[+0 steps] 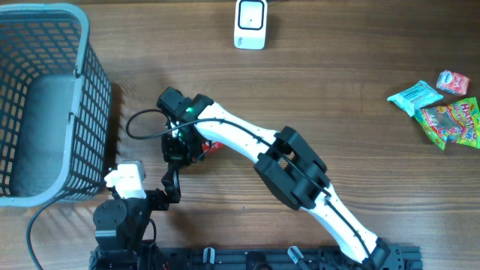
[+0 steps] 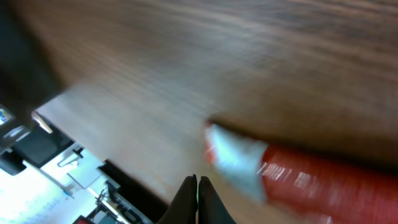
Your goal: Scan the item barcode
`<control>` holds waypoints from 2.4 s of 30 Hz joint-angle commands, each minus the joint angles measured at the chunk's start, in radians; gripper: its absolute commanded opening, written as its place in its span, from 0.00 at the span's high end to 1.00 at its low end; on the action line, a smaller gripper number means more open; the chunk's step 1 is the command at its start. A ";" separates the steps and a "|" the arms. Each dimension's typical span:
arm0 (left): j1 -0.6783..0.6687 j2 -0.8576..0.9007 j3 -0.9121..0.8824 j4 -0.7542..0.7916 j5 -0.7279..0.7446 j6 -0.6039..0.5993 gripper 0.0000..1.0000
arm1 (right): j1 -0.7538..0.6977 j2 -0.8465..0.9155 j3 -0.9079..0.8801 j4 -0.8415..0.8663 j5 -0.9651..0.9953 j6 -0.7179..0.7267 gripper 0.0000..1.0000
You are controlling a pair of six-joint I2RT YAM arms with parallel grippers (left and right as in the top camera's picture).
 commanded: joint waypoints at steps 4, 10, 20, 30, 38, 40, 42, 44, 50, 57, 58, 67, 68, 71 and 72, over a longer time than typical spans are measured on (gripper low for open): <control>-0.005 -0.006 0.001 0.006 -0.009 -0.002 0.00 | 0.000 0.026 -0.003 -0.020 0.078 -0.026 0.96; -0.005 -0.006 0.001 0.006 -0.009 -0.002 0.00 | -0.117 0.026 -0.003 -0.017 0.282 -0.026 0.96; -0.005 -0.006 0.001 0.006 -0.010 -0.002 0.00 | -0.321 0.002 0.014 -0.023 0.319 -0.346 0.82; -0.004 -0.006 0.001 0.006 -0.009 -0.002 0.00 | -0.201 -0.109 -0.078 -0.219 0.397 -0.417 0.00; -0.005 -0.006 0.001 0.006 -0.009 -0.002 0.00 | -0.041 -0.109 -0.140 -0.136 0.531 -0.276 0.00; -0.005 -0.006 0.001 0.006 -0.009 -0.002 0.00 | -0.038 -0.107 -0.185 -0.138 0.612 -0.230 0.00; -0.005 -0.006 0.001 0.006 -0.009 -0.002 0.00 | -0.039 -0.107 -0.256 -0.144 0.613 -0.197 0.03; -0.005 -0.006 0.001 0.006 -0.010 -0.002 0.00 | -0.040 -0.107 -0.309 -0.152 0.591 -0.155 0.36; -0.005 -0.006 0.001 0.006 -0.009 -0.002 0.00 | -0.052 -0.107 -0.335 -0.054 0.476 -0.217 0.95; -0.004 -0.006 0.001 0.006 -0.010 -0.002 0.00 | -0.130 -0.126 -0.312 -0.076 0.477 0.109 0.96; -0.005 -0.006 0.001 0.006 -0.009 -0.002 0.00 | -0.150 -0.138 -0.312 -0.097 0.493 0.214 0.96; -0.005 -0.006 0.001 0.006 -0.010 -0.002 0.00 | -0.257 -0.152 -0.312 -0.303 0.346 1.038 0.96; -0.005 -0.006 0.001 0.006 -0.009 -0.002 0.00 | -0.265 -0.153 -0.312 -0.303 0.328 1.075 0.96; -0.005 -0.006 0.001 0.006 -0.009 -0.002 0.00 | -0.290 -0.155 -0.312 -0.266 0.321 1.160 0.96; -0.005 -0.006 0.001 0.006 -0.009 -0.002 0.00 | -0.297 -0.155 -0.312 -0.239 0.337 1.152 0.96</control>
